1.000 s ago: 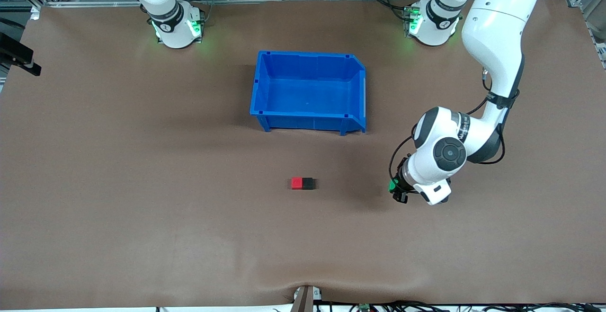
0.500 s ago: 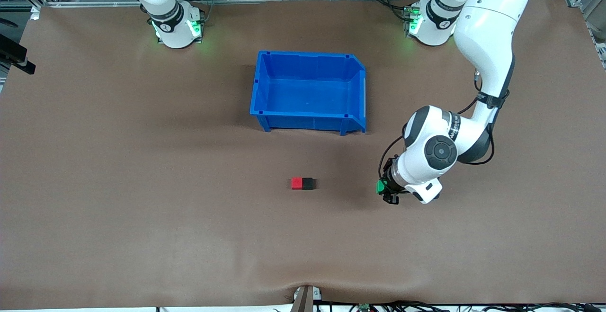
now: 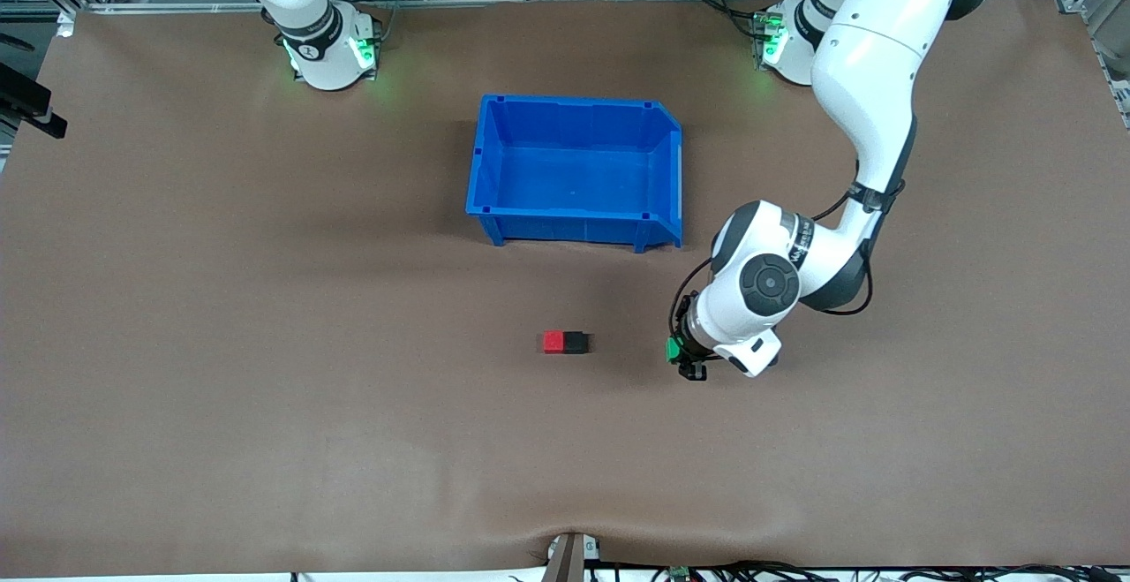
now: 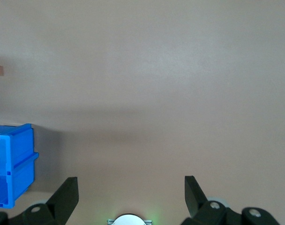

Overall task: Attach green and red cubes to black cube
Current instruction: 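Carry the green cube with the left gripper toward the black cube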

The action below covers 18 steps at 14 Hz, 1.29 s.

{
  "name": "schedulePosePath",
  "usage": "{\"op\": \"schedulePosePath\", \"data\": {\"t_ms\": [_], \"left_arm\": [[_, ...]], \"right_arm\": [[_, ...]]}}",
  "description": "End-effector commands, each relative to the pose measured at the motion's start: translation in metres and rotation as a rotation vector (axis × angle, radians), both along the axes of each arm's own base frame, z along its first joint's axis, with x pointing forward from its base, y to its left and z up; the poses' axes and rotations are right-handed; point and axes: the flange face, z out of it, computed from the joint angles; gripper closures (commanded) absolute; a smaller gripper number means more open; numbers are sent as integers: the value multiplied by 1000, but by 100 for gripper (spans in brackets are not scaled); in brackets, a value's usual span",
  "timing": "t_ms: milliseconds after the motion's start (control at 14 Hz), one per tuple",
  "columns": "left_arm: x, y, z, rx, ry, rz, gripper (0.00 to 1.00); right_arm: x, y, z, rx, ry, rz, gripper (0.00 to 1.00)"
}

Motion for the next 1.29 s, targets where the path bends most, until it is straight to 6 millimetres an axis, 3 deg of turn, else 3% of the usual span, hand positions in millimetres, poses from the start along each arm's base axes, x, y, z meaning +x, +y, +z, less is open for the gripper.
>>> {"op": "schedulePosePath", "data": {"t_ms": [0,286,571,714,1000,1214], "left_arm": [[-1,-25,-5,-12,8,35,100],[-8,-40,-19,-20,7,75,100],[-16,-67,-28,-36,-12,63,100],[-23,-90,-35,-46,-26,86,100],[-27,-101,-42,-50,-44,78,100],[-36,-112,-51,-50,-42,62,100]], "right_arm": [[0,-3,3,11,3,7,0],[0,-5,3,11,3,4,0],[-1,-8,2,10,4,-1,0],[0,-7,0,11,10,0,0],[-3,-5,-6,13,26,3,0],[-18,-5,-10,19,7,-1,0]]}}
